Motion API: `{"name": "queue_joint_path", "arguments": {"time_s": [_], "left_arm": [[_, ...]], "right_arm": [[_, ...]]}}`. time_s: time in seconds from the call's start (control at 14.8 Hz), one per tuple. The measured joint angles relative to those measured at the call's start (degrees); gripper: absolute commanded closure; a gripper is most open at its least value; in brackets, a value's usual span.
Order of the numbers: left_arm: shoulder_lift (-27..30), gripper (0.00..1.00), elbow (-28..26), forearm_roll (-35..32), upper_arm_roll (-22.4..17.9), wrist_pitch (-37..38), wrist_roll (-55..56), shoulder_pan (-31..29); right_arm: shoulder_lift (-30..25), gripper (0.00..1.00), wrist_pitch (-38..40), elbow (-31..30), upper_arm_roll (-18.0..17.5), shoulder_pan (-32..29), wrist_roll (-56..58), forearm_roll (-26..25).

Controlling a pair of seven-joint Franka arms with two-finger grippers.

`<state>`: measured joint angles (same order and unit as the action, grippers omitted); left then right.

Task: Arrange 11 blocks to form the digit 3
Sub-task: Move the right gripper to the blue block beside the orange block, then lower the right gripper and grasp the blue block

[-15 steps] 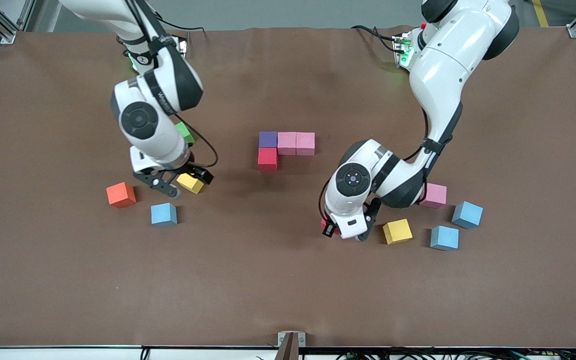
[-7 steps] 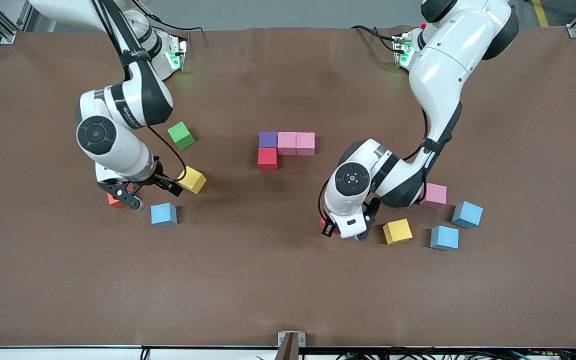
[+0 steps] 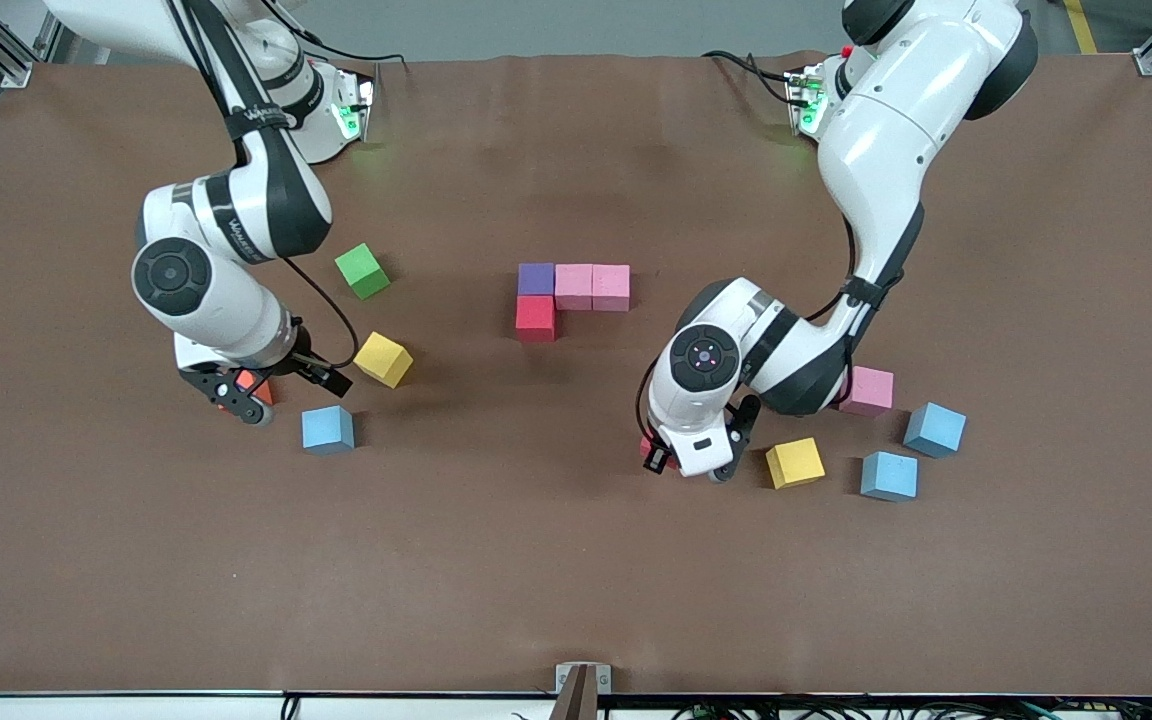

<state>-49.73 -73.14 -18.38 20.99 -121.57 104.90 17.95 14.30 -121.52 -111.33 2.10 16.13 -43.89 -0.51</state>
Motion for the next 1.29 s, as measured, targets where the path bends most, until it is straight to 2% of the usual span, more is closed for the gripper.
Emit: {"name": "queue_joint_path", "arguments": {"time_s": [0.34, 0.68, 1.01, 1.29], "left_arm": [[0.00, 0.56, 0.02, 0.00, -0.02, 0.00, 0.00, -0.07], [0.00, 0.56, 0.04, 0.00, -0.05, 0.00, 0.00, -0.10], [0.00, 0.56, 0.04, 0.00, -0.08, 0.00, 0.00, -0.13], [0.00, 0.56, 0.04, 0.00, -0.09, 0.00, 0.00, -0.14]], "right_arm": [[2.26, 0.00, -3.97, -0.92, 0.01, -4.07, 18.05, 0.04], [7.77, 0.00, -12.73, -1.04, -0.53, -4.34, 28.09, 0.05], [11.92, 0.00, -20.05, -1.10, -1.02, -4.05, 30.61, 0.05], [12.77, 0.00, -22.08, -1.29, -1.03, -4.02, 31.13, 0.01]]}}
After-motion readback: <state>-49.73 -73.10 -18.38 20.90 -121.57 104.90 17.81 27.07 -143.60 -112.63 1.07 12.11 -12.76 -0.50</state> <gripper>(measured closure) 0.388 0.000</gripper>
